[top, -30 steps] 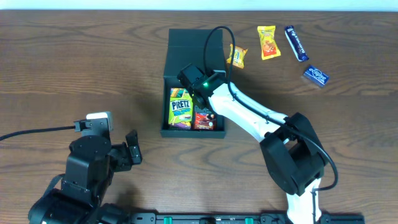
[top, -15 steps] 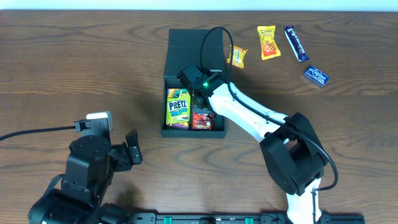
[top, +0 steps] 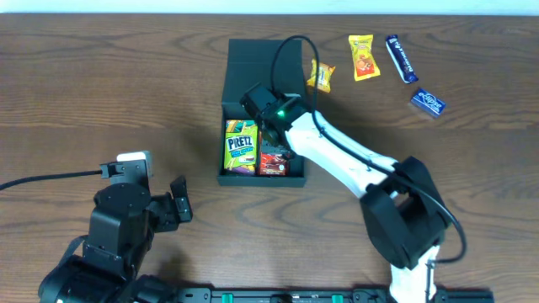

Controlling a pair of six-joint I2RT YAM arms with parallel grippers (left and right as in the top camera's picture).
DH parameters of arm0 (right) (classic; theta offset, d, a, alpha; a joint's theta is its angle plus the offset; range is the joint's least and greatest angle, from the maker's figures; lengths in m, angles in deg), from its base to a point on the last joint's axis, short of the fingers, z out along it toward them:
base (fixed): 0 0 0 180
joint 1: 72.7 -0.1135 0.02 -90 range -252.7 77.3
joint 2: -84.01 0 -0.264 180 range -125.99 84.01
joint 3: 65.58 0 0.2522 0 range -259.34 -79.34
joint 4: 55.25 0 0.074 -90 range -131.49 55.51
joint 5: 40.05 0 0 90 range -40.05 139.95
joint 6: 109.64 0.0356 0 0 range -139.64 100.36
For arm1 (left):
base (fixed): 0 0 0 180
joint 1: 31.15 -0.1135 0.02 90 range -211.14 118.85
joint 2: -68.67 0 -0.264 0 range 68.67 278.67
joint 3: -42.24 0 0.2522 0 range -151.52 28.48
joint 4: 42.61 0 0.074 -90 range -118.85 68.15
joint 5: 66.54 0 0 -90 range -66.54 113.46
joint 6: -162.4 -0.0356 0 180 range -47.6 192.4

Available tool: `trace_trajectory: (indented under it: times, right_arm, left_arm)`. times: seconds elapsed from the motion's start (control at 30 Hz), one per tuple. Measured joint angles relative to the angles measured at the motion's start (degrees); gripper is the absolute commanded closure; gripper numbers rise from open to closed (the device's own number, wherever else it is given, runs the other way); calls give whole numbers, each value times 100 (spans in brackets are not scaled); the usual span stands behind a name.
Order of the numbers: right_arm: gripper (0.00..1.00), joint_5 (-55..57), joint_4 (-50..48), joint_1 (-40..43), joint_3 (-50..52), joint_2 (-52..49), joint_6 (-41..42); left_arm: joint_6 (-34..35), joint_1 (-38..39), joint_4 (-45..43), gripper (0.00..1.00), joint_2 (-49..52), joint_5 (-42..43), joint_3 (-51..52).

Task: Pack container
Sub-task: 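Move the right gripper up toward the blue Dairy Milk bar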

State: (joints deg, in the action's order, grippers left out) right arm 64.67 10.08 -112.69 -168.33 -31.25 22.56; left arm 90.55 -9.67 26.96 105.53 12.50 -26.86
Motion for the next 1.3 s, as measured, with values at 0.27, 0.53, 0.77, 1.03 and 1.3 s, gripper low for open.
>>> trace_trajectory:
  times: [0.27, 0.53, 0.77, 1.03, 1.3]
  right_arm:
    - [92, -37, -2, 0, -96, 1550, -254]
    - [30, 162, 0, 2, -129, 2632, -1091]
    - [1, 1268, -181, 144, -129, 2865, -2201]
    - [0, 1432, -1346, 1502, -129, 2608, -3023]
    - [1, 332, -2614, 3056, -129, 1790, -3875]
  left_arm:
    - [0, 0, 0, 5, 0, 0, 0]
    - [0, 0, 0, 5, 0, 0, 0]
    - [0, 0, 0, 5, 0, 0, 0]
    - [0, 0, 0, 5, 0, 0, 0]
    - [0, 0, 4, 5, 0, 0, 0]
